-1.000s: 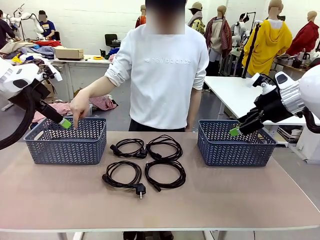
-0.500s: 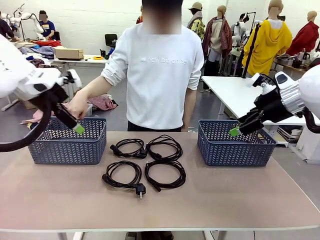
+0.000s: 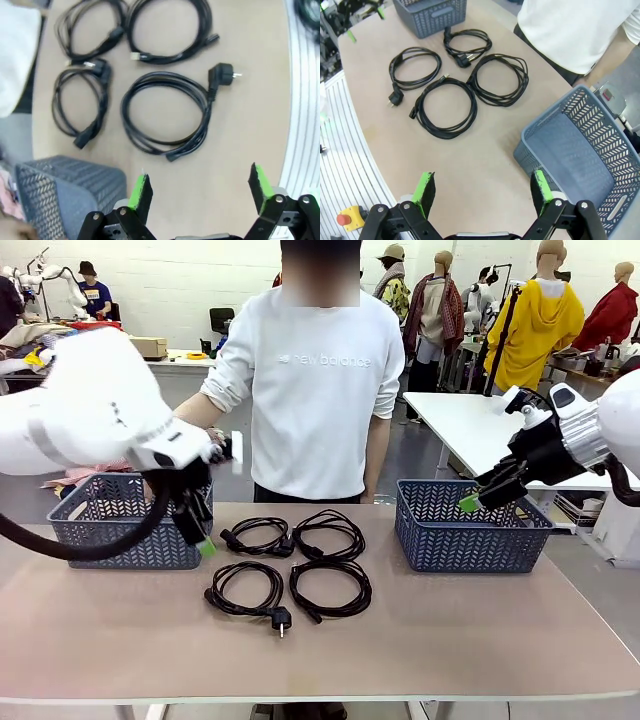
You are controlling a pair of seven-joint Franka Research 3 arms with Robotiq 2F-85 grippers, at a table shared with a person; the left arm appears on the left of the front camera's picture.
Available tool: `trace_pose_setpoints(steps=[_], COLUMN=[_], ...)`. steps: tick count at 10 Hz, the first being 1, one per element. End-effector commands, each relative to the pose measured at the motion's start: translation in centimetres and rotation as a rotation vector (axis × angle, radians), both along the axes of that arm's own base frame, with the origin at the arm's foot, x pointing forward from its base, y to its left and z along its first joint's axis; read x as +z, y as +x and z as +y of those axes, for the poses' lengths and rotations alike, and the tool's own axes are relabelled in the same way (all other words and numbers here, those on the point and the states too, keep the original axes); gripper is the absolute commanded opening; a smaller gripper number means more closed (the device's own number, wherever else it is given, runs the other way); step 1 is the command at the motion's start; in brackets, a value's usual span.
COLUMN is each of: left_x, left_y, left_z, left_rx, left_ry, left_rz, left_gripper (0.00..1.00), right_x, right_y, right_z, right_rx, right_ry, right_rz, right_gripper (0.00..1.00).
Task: Organize the cables according to human instructions.
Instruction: Pick up a bundle of cables and place it in the basket indicated by the human.
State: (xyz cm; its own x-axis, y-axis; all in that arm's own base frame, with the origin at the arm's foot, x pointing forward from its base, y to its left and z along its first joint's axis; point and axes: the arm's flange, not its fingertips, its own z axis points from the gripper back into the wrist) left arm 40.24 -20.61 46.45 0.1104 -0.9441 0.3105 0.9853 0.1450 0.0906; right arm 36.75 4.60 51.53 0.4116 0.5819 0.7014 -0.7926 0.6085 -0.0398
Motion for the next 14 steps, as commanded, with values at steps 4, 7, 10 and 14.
trace_pose_setpoints(steps=[4,7,10,14], left_x=[-5.8,-6.4,-6.8,-7.2], left_y=[-0.8,-0.5,-0.8,-0.4], left_z=[-3.4,-3.0,-3.9,-3.6], left_rx=[-0.13,-0.098,-0.11,-0.118], left_ry=[0.106,0.102,0.104,0.122], left_rz=[-0.012,0.013,0.022,0.019], left_gripper=[1.0,1.0,1.0,1.0], right_x=[-0.1,-0.1,-0.1,-0.1], right_y=[0.2,0.2,0.2,0.2], right_z=[-0.1,-0.1,-0.1,-0.1], right_rx=[0.015,0.015,0.015,0.015], right_ry=[0.012,0.012,0.012,0.012], right_rz=[-0.006,-0.006,-0.006,-0.006], right_gripper=[1.0,1.0,1.0,1.0])
